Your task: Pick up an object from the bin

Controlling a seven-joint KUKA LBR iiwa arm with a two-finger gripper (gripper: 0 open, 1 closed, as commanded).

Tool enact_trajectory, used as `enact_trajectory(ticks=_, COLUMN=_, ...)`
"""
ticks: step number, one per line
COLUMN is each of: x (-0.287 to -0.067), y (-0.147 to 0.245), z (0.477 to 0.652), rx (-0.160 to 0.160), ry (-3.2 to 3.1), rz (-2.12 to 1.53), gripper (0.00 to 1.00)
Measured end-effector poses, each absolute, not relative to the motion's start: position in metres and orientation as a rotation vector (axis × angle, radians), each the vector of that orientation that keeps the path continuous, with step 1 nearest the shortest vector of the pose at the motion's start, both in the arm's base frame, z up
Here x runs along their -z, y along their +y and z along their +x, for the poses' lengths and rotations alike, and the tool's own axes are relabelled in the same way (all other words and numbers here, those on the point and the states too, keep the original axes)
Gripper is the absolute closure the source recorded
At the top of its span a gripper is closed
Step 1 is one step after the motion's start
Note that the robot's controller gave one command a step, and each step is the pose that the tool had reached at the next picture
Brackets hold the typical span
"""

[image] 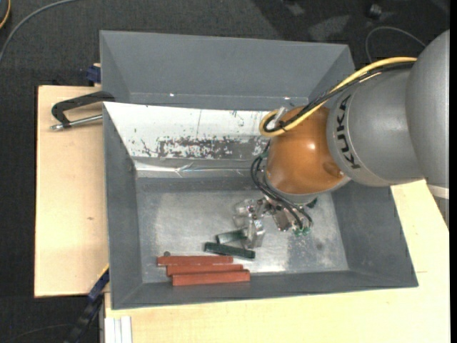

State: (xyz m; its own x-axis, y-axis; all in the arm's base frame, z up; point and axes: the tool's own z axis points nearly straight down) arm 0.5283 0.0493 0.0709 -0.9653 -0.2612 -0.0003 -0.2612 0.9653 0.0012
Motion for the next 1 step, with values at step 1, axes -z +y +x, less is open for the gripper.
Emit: enact_trajectory(ticks=1, x=-0.1838, y=0.0436, z=0.5128, rx=0.001, ry=3.091, rz=-0.482, gripper=1.0)
